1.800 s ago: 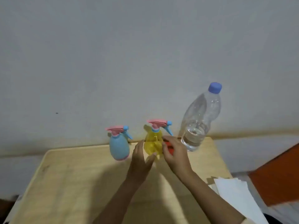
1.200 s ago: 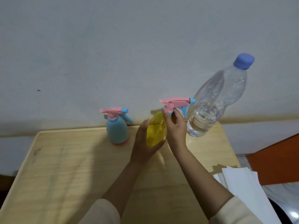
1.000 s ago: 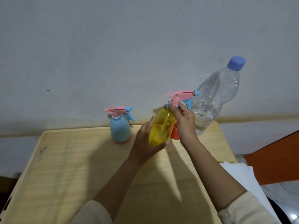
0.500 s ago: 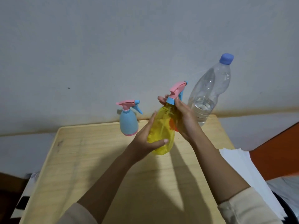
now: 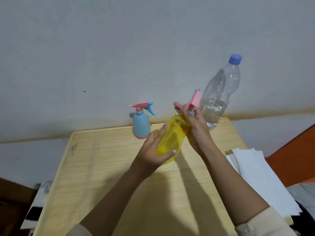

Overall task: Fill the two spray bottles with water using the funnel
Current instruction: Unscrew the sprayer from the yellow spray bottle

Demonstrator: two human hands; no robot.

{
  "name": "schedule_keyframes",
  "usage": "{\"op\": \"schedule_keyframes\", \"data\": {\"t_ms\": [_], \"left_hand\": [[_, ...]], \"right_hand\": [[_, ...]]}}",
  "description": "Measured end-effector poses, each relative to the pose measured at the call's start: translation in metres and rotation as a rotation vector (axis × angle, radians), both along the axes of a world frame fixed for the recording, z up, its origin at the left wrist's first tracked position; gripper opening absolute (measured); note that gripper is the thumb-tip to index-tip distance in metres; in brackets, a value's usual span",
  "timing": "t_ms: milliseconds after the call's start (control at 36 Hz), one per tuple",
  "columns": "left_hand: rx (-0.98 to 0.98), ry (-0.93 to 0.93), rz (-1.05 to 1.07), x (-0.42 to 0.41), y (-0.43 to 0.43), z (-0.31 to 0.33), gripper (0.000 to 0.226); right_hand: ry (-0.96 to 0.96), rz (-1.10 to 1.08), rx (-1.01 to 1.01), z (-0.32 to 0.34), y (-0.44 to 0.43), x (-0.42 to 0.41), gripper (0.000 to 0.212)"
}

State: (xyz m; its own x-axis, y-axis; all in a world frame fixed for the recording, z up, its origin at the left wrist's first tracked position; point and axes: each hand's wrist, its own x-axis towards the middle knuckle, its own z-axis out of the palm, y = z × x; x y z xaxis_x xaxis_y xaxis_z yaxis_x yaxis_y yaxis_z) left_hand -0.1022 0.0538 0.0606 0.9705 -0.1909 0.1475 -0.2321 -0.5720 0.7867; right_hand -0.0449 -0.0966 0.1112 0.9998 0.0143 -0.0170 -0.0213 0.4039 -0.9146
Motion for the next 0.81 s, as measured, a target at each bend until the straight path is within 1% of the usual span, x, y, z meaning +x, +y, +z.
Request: {"op": "schedule_keyframes", "data": {"t_ms": [56,83,139,167,250,306,333,389,472,583,639,750,806], "left_hand": [[-0.075,0.004,0.017,-0.004,0.000,0.003,0.081],[-0.103,-0.006,0.016,-0.005,0.001,0.002,0.081],[-0.124,-0.016,0.025,-0.007,0.001,0.003,0.081],[-0.143,-0.009,0.027,-0.009,0.000,0.006,0.081],[-0.155,-0.007,0.029,-0.012,0.001,0.009,0.081],[-0.162,-0.005,0.038,-0.015,0.002,0.011,0.081],[-0.163,-0.005,0.043,-0.016,0.003,0.011,0.081],[-0.165,-0.002,0.048,-0.016,0.003,0.011,0.081],[-0.169,0.005,0.057,-0.015,0.004,0.011,0.081],[-0.195,0.003,0.069,-0.016,0.003,0.013,0.081],[-0.196,0.003,0.074,-0.016,0.002,0.015,0.082],[-0.183,-0.013,0.068,-0.024,0.007,0.022,0.081],[-0.188,-0.014,0.066,-0.029,0.011,0.024,0.081]], "right_hand": [[0.013,-0.106,0.085,0.004,0.007,-0.004,0.035],[-0.008,-0.140,0.080,0.006,0.009,-0.005,0.027],[-0.053,-0.150,0.083,0.009,0.011,-0.007,0.013],[-0.063,-0.125,0.104,0.010,0.011,-0.008,0.009],[-0.037,-0.023,0.173,0.015,0.011,-0.011,0.018],[-0.028,-0.009,0.152,0.018,0.011,-0.013,0.015],[-0.041,-0.034,0.098,0.020,0.013,-0.014,0.012],[-0.086,-0.140,0.002,0.023,0.017,-0.015,0.020],[-0.096,-0.262,0.005,0.027,0.024,-0.016,0.027],[-0.082,-0.176,0.047,0.024,0.022,-0.019,0.013],[-0.089,-0.137,0.031,0.021,0.019,-0.020,0.009],[-0.166,-0.183,-0.057,0.031,0.031,-0.030,0.025],[-0.190,-0.227,-0.116,0.034,0.037,-0.033,0.025]]}}
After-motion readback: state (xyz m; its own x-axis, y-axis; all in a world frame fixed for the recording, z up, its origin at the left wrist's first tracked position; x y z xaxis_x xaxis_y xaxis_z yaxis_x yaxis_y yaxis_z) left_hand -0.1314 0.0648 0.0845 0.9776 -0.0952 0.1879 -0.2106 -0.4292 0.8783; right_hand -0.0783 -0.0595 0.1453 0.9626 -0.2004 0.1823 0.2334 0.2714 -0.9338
